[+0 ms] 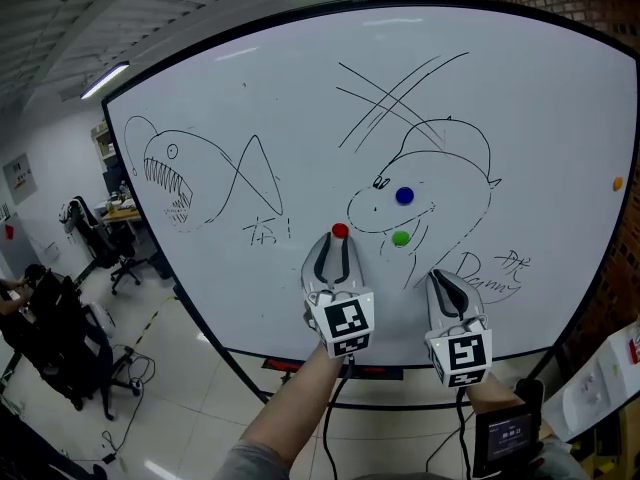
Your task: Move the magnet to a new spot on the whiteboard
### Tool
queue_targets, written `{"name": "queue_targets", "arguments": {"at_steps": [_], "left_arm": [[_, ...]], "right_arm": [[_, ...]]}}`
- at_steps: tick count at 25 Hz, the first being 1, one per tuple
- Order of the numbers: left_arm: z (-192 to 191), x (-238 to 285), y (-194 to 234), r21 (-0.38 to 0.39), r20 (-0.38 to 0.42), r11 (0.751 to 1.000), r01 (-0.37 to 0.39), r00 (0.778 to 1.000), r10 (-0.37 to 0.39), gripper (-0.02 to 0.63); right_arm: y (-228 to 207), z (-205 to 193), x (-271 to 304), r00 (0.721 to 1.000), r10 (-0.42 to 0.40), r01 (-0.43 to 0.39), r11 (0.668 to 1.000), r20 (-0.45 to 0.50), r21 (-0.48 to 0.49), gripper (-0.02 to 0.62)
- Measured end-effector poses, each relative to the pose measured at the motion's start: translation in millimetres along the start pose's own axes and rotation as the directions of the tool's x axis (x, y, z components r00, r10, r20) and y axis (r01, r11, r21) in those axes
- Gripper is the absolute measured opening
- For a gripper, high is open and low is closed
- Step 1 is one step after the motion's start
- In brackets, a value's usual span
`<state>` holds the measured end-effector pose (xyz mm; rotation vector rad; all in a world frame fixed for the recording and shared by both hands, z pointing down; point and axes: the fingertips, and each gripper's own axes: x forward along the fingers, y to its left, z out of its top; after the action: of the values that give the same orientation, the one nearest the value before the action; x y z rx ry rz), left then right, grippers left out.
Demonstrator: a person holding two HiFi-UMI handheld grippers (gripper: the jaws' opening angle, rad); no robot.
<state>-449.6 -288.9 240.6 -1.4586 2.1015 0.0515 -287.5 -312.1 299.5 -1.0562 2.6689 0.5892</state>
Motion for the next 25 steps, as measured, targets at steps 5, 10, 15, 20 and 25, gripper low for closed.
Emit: {"name": "queue_targets", "arguments": {"at_steps": [5, 10, 15, 20, 25], "left_arm": [[8.6, 3.6, -6.4, -0.041, 0.053, 0.997, 0.07, 0.996, -0.068, 0.16], [5.7, 14.5, -5.4, -0.059, 0.039, 0.994, 0.089, 0.995, -0.087, 0.16], [4.8, 12.1, -3.4, -0.097, 0.063, 0.991, 0.094, 0.994, -0.088, 0.121], [3.2, 12.4, -3.6, -0.111, 0.034, 0.989, 0.098, 0.995, -0.095, 0.121], [8.0, -0.5, -17.2, -0.087, 0.047, 0.99, 0.113, 0.993, -0.109, 0.123]], "right_arm": [[-1.2, -0.8, 1.3, 1.0, -0.01, 0.009, 1.0, -0.01, -0.007, 0.028], [-2.4, 1.2, 1.2, 1.0, -0.02, 0.02, 1.0, -0.006, -0.013, 0.028], [-5.4, -0.9, 0.0, 1.0, -0.027, 0.026, 1.0, -0.016, -0.015, 0.029], [-6.5, -2.1, -2.2, 0.999, -0.03, 0.03, 0.999, -0.023, -0.013, 0.028], [-10.9, -6.8, -10.0, 0.999, -0.036, 0.036, 0.999, -0.033, -0.008, 0.028]]}}
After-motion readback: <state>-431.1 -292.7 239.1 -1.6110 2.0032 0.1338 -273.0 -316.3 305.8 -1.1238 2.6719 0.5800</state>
